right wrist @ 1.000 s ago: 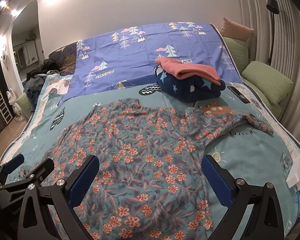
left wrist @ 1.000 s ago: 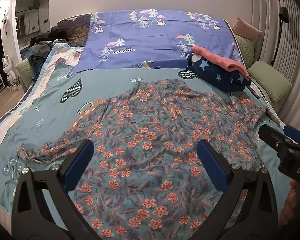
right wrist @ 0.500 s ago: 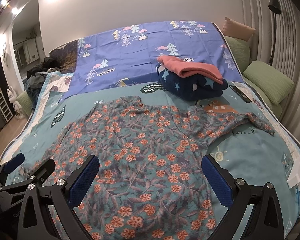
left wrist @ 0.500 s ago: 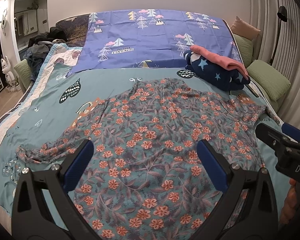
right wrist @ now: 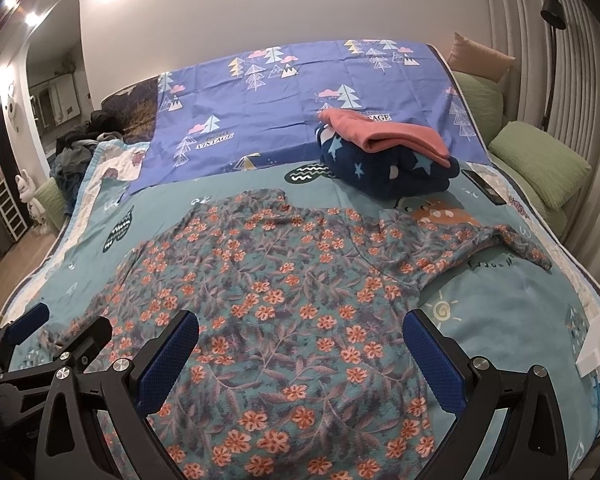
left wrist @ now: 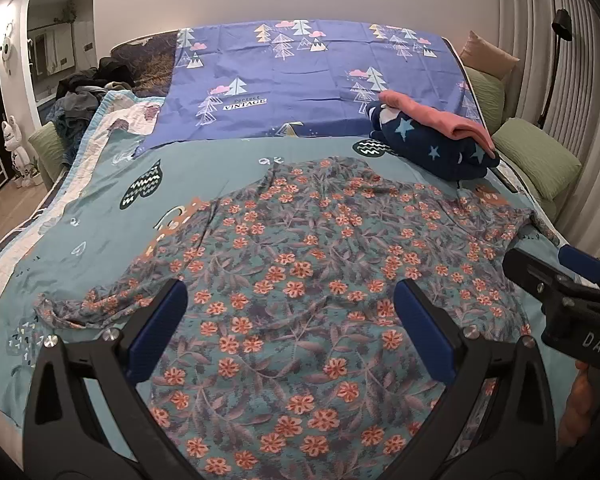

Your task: Fold small clothes

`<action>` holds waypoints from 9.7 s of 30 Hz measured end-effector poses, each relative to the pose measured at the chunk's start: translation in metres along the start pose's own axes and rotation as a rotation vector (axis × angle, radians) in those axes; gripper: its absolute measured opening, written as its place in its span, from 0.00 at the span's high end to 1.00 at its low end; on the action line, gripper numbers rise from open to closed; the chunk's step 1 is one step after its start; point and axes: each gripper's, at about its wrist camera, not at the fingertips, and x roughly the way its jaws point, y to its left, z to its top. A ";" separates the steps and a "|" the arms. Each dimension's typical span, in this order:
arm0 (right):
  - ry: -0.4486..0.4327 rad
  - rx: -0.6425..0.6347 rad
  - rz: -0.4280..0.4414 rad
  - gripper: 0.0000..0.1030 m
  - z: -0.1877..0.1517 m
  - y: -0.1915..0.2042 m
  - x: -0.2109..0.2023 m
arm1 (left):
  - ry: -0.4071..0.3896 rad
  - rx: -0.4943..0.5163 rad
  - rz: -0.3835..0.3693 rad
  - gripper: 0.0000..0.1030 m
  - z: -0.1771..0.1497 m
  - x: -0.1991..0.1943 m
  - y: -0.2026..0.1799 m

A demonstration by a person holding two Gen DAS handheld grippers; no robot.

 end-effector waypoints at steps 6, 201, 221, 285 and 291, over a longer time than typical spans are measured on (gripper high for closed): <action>-0.001 -0.005 0.002 0.00 -0.001 0.001 0.000 | 0.000 0.000 0.002 0.01 0.001 -0.002 0.001; 0.112 0.326 0.315 0.94 0.057 -0.106 0.128 | 0.140 -0.287 -0.236 0.95 0.038 0.160 0.145; 0.182 0.283 0.134 0.78 0.037 -0.139 0.148 | 0.074 -0.189 -0.211 0.76 0.041 0.128 0.115; 0.156 -0.093 0.355 0.60 0.033 -0.085 0.105 | 0.221 -0.094 -0.494 0.42 0.022 0.119 -0.008; 0.156 -0.063 0.253 0.54 0.027 -0.112 0.103 | 0.330 -0.045 -0.525 0.41 0.027 0.155 -0.051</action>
